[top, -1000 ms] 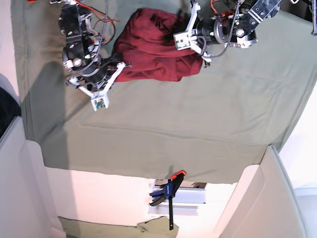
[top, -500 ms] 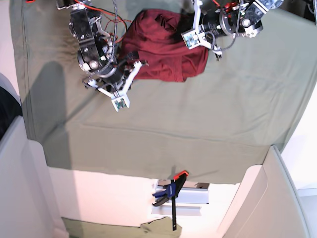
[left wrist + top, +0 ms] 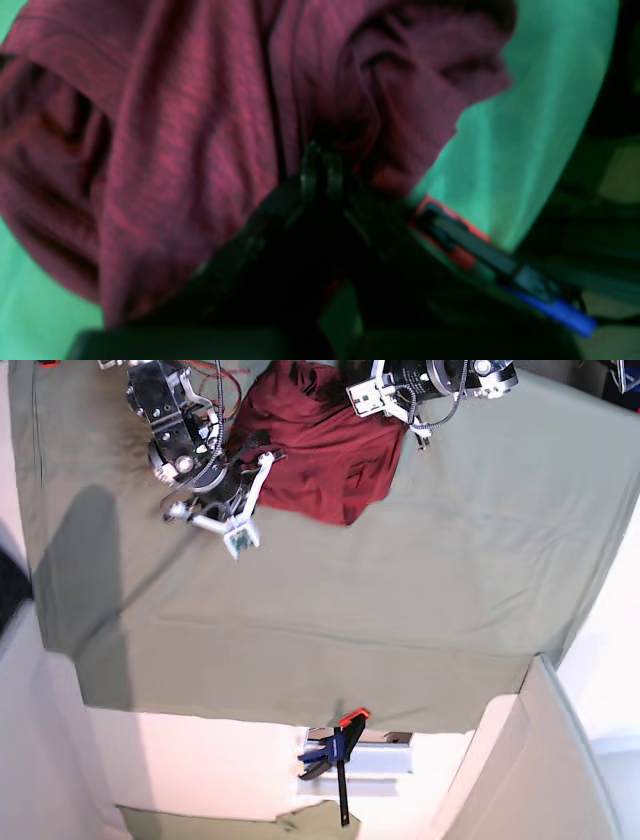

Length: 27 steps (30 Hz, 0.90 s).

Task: Fold the T-shirt properly
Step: 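Grasp the shirt with both grippers and fold it into a compact bundle, then press and tuck the shirt edges inward with both grippers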

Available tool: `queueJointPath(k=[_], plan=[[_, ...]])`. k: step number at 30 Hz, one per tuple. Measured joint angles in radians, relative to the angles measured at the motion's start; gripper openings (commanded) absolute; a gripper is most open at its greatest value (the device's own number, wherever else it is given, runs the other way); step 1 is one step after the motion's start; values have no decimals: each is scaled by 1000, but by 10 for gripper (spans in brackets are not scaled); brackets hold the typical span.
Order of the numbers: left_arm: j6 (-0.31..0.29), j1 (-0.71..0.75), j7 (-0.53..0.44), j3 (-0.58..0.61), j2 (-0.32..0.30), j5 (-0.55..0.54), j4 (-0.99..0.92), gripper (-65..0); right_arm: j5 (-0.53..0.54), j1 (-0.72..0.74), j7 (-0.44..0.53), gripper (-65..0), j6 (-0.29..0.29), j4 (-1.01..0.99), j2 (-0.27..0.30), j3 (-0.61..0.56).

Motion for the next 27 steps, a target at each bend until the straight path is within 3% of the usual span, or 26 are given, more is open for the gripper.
queueJointPath(k=[3, 8, 11, 15, 20, 27], plan=[[-21, 38, -15, 0, -2, -1, 3, -650, 21, -61, -31, -650, 0, 102, 55, 0], [-28, 42, -23, 1, -5, 13, 2, -650, 32, -137, -59, -650, 0, 195, 101, 1], [-40, 36, -47, 7, -42, 21, 2, -650, 32, -182, -48, -650, 0, 241, 128, 1], [-59, 22, -59, 9, -97, 12, 0, -650, 32, -204, -59, -650, 0, 265, 135, 1], [-42, 17, -54, 10, -133, 10, 8, -650, 32, -213, -65, -650, 0, 296, 136, 25], [-26, 28, 57, 10, -148, -28, 154, -650, 52, -135, -72, -650, -1, 317, 135, 109]])
